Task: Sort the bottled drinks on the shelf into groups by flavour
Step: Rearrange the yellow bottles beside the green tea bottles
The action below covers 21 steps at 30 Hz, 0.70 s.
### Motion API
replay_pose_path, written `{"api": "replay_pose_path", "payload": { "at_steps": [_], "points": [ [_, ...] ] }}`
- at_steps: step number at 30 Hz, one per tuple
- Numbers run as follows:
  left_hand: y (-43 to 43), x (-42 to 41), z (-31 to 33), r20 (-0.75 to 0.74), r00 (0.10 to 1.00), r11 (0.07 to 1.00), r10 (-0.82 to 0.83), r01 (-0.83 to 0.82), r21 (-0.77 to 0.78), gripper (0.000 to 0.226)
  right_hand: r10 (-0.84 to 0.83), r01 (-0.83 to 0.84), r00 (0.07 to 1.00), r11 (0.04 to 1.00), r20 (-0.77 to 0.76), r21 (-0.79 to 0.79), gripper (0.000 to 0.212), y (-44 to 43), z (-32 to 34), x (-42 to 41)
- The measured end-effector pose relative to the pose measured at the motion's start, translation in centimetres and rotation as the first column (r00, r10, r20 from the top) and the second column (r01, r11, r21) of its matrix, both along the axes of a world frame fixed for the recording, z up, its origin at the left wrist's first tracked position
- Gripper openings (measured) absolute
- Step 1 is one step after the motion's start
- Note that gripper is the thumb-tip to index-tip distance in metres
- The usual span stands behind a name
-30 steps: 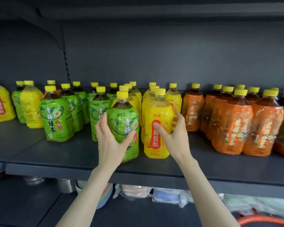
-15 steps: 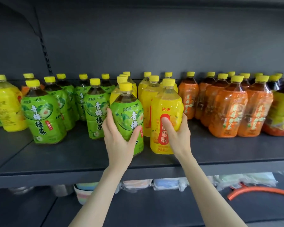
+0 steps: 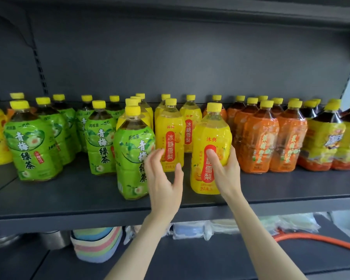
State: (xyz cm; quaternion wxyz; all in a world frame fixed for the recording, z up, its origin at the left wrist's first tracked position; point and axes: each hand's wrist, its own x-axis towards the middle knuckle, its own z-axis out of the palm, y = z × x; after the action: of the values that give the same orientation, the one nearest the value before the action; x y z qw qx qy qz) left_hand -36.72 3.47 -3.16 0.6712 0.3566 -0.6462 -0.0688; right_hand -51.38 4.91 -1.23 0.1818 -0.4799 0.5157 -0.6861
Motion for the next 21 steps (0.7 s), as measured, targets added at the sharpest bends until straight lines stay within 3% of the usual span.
{"api": "replay_pose_path", "payload": {
  "at_steps": [3,10,17,21],
  "points": [
    [-1.9,-2.6,1.7,0.01,1.0,0.994,0.01,-0.011,0.112,0.051,0.03,-0.03,1.0,1.0,0.001,0.002,0.063,-0.2,0.3,-1.9],
    [-7.2,-6.2,3.7,-0.076,0.989,0.909,0.129,-0.088,0.407,0.096,0.114,-0.114,0.993,0.993,-0.002,0.013,0.079,-1.0,0.3,-6.0],
    [-9.0,-6.1,4.5,0.083,0.957,0.794,0.278,-0.277,0.541,0.119,0.161,-0.161,0.985,0.987,0.062,-0.012,0.072,-1.3,0.1,-7.3],
    [-8.7,-6.4,3.6,0.115,0.981,0.849,0.158,-0.194,0.491,0.114,0.169,-0.17,0.978,0.985,0.122,0.0,0.06,-1.1,0.2,-7.7]
  ]
}}
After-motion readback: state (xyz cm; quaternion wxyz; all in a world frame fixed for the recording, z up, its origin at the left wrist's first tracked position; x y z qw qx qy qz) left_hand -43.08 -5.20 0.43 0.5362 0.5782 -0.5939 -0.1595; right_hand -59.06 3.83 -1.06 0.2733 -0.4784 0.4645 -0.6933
